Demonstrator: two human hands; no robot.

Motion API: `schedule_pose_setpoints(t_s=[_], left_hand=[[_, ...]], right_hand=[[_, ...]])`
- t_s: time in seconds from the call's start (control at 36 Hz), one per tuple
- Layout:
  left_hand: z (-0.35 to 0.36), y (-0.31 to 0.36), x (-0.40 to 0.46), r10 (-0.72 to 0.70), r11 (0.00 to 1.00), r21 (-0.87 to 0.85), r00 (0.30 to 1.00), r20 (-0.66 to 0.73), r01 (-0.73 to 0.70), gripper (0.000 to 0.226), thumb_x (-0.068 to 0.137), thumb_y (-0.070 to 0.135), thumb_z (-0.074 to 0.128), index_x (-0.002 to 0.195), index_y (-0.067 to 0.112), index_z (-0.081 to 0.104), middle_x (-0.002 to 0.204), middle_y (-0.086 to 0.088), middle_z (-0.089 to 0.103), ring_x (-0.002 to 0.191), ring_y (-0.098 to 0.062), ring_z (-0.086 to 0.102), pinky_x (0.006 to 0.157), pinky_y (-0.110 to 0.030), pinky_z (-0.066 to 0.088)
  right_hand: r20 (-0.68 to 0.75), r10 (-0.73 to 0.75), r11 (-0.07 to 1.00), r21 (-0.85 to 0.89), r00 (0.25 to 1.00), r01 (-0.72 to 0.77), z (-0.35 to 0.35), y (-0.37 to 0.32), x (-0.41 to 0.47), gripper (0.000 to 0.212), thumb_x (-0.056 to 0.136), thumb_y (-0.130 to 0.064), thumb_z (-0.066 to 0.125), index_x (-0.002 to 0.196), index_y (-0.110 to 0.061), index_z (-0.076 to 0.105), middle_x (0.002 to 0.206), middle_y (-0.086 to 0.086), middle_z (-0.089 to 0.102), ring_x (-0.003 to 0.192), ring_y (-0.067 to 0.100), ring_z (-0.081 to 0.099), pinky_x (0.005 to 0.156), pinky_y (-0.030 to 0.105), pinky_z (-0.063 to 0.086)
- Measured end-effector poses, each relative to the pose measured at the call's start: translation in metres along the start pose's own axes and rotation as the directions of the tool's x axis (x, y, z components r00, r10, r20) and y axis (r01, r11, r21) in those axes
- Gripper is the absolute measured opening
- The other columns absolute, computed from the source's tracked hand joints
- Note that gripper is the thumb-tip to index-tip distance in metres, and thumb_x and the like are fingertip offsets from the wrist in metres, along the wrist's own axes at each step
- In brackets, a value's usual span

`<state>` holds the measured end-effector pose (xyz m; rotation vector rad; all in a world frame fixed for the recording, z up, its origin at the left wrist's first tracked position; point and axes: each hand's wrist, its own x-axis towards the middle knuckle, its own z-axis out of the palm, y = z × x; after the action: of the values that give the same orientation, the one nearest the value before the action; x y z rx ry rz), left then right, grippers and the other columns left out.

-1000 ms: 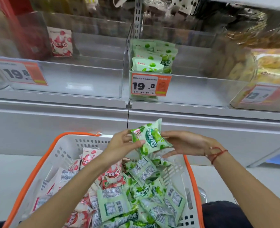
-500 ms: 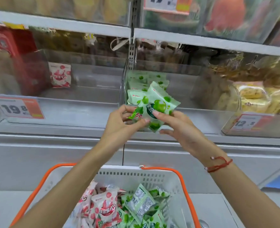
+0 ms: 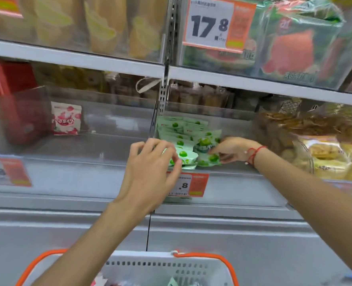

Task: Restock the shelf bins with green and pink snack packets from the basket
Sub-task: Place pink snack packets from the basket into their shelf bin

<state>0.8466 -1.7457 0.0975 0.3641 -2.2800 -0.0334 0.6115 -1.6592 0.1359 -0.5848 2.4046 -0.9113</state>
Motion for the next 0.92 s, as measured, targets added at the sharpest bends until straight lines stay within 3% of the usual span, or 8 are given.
schedule_pose_setpoints(t_s=[0.11,0.28,0.36,0.42,0.53,0.69,0.83,0.92], left_hand=[[0.003,-0.002,0.000,0.017,1.000,-0.002,0.999,-0.035,-0.018,0.026,0.092,0.036,0.043,0.082,0.024,0.065,0.099,0.014,0.064,0.099,-0.014,0.057,0.087,-0.030,0.025],[0.005,-0.003,0.001,0.020,1.000,0.003,1.000,-0.025,-0.020,0.027,0.093,0.034,0.044,0.082,0.023,0.066,0.101,0.013,0.065,0.100,-0.016,0.057,0.088,-0.031,0.024],[0.006,-0.004,0.000,0.020,1.000,0.007,1.000,-0.016,-0.020,0.028,0.093,0.035,0.043,0.082,0.023,0.066,0.102,0.013,0.064,0.100,-0.016,0.056,0.088,-0.032,0.024],[0.006,-0.004,-0.001,0.019,1.000,0.007,1.000,-0.016,-0.019,0.028,0.093,0.035,0.043,0.081,0.023,0.065,0.101,0.014,0.064,0.100,-0.015,0.055,0.088,-0.031,0.023],[0.006,-0.004,-0.001,0.013,1.000,0.011,1.000,-0.003,-0.013,0.029,0.093,0.036,0.042,0.080,0.024,0.065,0.101,0.014,0.064,0.101,-0.014,0.054,0.088,-0.031,0.023],[0.004,-0.006,0.000,0.017,1.000,0.010,0.999,0.035,-0.018,0.029,0.095,0.040,0.037,0.086,0.027,0.062,0.102,0.016,0.062,0.104,-0.011,0.051,0.089,-0.029,0.022],[-0.004,-0.005,-0.004,0.031,0.991,-0.129,0.998,0.048,-0.025,0.021,0.092,0.035,0.042,0.102,0.029,0.059,0.115,0.015,0.060,0.112,-0.005,0.043,0.092,-0.021,0.018],[-0.011,0.001,-0.016,0.035,0.982,-0.187,0.999,0.003,-0.034,0.022,0.089,0.027,0.051,0.109,0.025,0.059,0.117,0.012,0.060,0.114,-0.006,0.044,0.093,-0.017,0.021]], right_hand=[[-0.006,-0.010,1.000,-0.008,1.000,0.010,0.017,-0.008,0.023,0.047,0.087,-0.020,0.068,0.126,0.000,0.051,0.124,0.017,0.058,0.094,0.023,0.057,0.079,0.032,0.054],[-0.216,-0.126,0.908,-0.417,0.968,0.025,0.019,-0.017,0.024,0.049,0.076,-0.047,0.076,0.076,-0.009,0.045,0.068,0.007,0.049,0.058,0.021,0.052,0.047,0.027,0.043],[-0.068,-0.042,0.983,-0.183,0.997,0.029,0.020,-0.020,0.029,0.030,0.087,-0.022,0.069,0.074,-0.007,0.046,0.063,0.008,0.046,0.042,0.014,0.048,0.041,0.020,0.042],[0.012,0.012,1.000,0.003,1.000,-0.012,0.024,-0.018,0.030,0.014,0.090,-0.013,0.064,0.094,-0.004,0.055,0.076,0.012,0.056,0.055,0.012,0.054,0.056,0.020,0.052],[0.081,0.038,0.979,0.198,0.996,-0.054,0.028,-0.013,0.031,0.035,0.093,-0.007,0.057,0.127,0.000,0.051,0.110,0.016,0.060,0.071,0.015,0.060,0.071,0.024,0.054],[0.132,0.005,0.955,0.293,0.991,-0.043,0.007,-0.005,0.002,0.035,0.090,-0.002,0.059,0.125,0.001,0.054,0.127,0.018,0.058,0.097,0.021,0.060,0.087,0.028,0.049],[-0.164,-0.122,0.978,0.150,0.979,0.147,-0.003,0.009,-0.037,0.040,0.089,-0.009,0.062,0.123,-0.002,0.042,0.124,0.014,0.054,0.109,0.027,0.060,0.091,0.037,0.052],[-0.371,-0.363,0.924,-0.027,0.855,0.380,0.007,0.018,-0.082,0.037,0.087,-0.013,0.065,0.121,-0.010,0.051,0.101,0.002,0.057,0.084,0.012,0.057,0.073,0.020,0.050]])
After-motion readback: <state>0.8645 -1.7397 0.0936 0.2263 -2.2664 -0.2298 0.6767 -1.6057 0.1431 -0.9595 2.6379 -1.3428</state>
